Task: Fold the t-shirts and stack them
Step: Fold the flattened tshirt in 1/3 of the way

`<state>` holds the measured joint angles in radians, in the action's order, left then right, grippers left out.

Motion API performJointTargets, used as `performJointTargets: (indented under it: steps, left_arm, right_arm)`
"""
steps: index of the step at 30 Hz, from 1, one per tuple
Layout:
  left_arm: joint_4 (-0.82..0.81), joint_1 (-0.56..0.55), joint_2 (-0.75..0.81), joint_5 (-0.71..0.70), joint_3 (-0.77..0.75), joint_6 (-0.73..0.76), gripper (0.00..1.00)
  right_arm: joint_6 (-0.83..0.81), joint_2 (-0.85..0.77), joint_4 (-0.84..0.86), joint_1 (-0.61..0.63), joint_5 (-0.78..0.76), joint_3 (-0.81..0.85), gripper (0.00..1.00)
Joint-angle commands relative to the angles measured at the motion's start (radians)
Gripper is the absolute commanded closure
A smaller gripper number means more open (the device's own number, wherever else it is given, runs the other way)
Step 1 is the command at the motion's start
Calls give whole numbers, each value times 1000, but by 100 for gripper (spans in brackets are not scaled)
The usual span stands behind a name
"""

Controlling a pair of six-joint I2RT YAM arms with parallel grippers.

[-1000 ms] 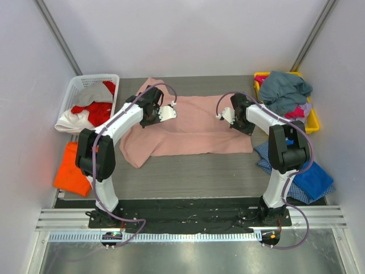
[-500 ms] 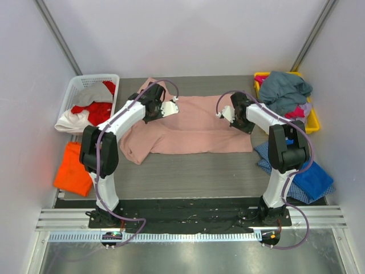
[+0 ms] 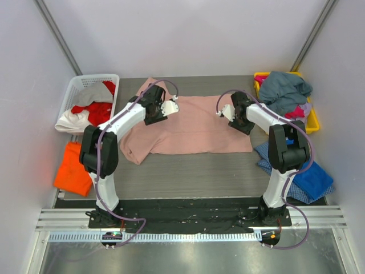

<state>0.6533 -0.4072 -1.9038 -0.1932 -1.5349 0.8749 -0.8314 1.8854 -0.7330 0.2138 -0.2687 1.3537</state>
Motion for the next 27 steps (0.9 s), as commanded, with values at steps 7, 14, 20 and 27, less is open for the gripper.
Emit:
performJointTargets:
  steps: [7, 14, 20, 27]
  left_arm:
    - [-23, 88, 221, 98, 133, -187, 39]
    - [223, 211, 311, 363, 241, -257, 38]
    - [322, 263, 296, 572, 295, -241, 41]
    - [316, 372, 207, 661, 272, -228, 43]
  right_arm:
    - [29, -153, 49, -2, -20, -111, 58]
    - [49, -212, 75, -2, -9, -208, 58]
    - [71, -250, 78, -4, 3, -251, 59]
    - [74, -292, 67, -4, 10, -298, 59]
